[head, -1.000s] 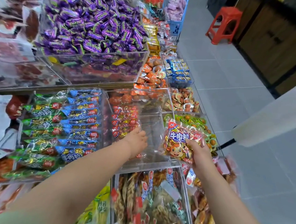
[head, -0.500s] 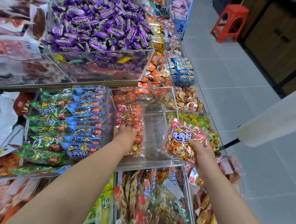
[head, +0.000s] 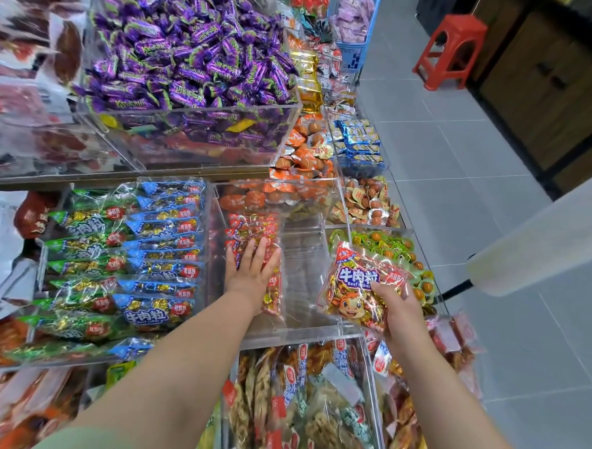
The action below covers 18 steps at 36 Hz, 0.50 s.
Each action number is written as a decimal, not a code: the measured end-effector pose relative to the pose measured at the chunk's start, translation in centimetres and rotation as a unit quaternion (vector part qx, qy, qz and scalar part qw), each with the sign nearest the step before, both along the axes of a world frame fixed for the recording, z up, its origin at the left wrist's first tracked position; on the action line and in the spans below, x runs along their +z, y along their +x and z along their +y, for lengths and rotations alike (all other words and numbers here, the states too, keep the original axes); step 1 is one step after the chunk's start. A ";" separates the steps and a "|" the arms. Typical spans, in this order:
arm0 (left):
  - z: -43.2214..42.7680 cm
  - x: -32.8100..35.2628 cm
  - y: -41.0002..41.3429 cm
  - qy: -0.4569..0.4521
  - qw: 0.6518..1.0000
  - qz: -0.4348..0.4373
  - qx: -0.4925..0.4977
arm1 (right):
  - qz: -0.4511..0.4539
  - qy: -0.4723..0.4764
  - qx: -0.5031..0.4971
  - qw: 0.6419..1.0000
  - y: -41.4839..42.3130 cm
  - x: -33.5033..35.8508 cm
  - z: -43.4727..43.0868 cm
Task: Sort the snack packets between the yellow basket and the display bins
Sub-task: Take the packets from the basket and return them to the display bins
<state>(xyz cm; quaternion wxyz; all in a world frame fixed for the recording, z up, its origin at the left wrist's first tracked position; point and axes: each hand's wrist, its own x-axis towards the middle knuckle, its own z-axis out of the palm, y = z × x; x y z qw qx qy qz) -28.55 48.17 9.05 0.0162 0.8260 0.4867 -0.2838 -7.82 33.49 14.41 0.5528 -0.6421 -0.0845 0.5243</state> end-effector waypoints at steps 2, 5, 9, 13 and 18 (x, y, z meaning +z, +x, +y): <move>0.3 0.0 -0.2 0.022 1.000 -0.004 -0.004 | -0.001 0.005 -0.003 1.000 -0.1 0.1 0.0; 0.4 -0.1 -0.4 0.032 0.999 -0.010 0.001 | -0.005 0.009 0.001 1.000 -0.3 0.2 0.3; 0.4 0.3 -0.1 0.010 1.000 0.007 0.000 | -0.009 0.009 0.006 1.000 -0.4 0.4 0.4; 0.5 0.5 -0.4 0.003 1.000 0.003 -0.010 | -0.024 0.018 0.008 1.000 -0.6 0.8 0.3; 0.2 2.1 -0.7 0.021 0.997 0.021 -0.069 | -0.025 0.017 0.019 0.999 -1.0 0.8 -0.1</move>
